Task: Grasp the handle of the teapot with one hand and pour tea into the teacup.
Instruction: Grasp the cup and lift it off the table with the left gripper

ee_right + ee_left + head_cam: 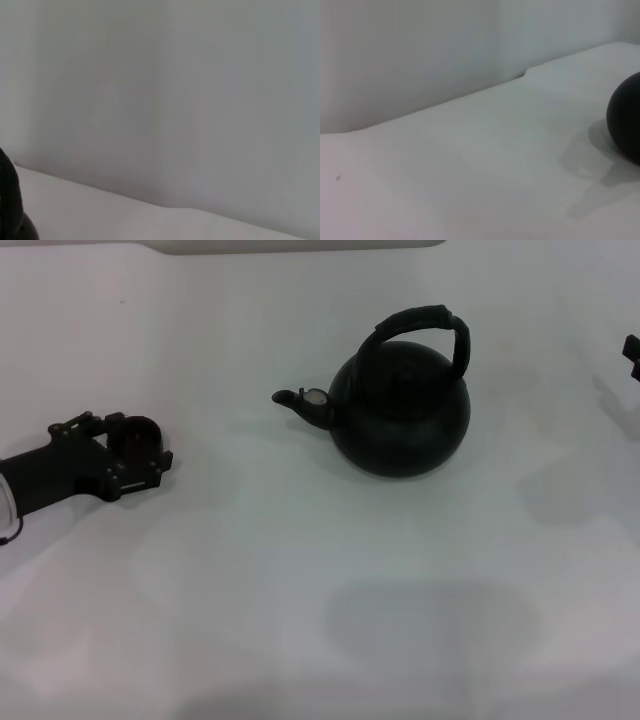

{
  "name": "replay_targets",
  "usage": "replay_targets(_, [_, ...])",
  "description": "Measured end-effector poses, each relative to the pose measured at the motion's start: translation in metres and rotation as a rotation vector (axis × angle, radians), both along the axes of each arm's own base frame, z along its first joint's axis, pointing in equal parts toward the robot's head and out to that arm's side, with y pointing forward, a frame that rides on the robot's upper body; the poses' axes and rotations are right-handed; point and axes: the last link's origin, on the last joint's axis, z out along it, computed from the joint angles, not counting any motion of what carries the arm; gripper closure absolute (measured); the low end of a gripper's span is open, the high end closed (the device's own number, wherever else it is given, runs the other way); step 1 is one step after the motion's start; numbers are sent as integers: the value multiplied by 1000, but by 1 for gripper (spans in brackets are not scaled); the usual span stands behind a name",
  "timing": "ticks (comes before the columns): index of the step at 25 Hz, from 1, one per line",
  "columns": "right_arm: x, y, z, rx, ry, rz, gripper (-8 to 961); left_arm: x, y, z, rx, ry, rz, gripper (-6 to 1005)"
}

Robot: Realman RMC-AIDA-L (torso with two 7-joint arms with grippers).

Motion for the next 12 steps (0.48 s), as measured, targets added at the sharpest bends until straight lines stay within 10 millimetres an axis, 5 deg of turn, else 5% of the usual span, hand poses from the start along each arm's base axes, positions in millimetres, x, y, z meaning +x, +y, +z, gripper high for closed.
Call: replay_targets(12, [0, 1, 1, 5, 0, -5, 320, 4, 4, 0, -1, -4, -7, 118])
